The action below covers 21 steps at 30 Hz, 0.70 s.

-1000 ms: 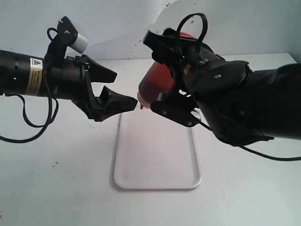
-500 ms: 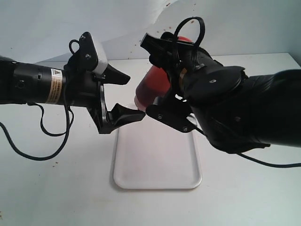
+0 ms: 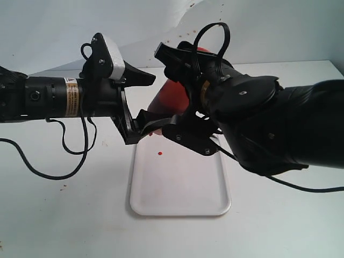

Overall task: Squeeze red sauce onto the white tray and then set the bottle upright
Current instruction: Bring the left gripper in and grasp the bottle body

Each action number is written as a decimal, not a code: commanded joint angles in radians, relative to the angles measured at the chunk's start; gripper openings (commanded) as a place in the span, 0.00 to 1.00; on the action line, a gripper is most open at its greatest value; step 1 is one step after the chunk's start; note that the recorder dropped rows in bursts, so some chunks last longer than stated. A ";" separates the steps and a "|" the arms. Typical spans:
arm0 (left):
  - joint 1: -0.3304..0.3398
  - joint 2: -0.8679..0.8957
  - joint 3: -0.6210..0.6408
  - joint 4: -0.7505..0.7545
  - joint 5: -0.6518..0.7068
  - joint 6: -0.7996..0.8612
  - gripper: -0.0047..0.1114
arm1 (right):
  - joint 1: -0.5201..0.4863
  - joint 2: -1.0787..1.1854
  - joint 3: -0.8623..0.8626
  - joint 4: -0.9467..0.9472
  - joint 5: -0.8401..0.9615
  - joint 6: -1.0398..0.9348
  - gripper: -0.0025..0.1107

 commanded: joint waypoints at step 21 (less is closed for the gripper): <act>-0.047 0.084 -0.030 -0.133 -0.026 0.013 0.75 | 0.022 -0.014 -0.007 -0.028 0.015 0.011 0.02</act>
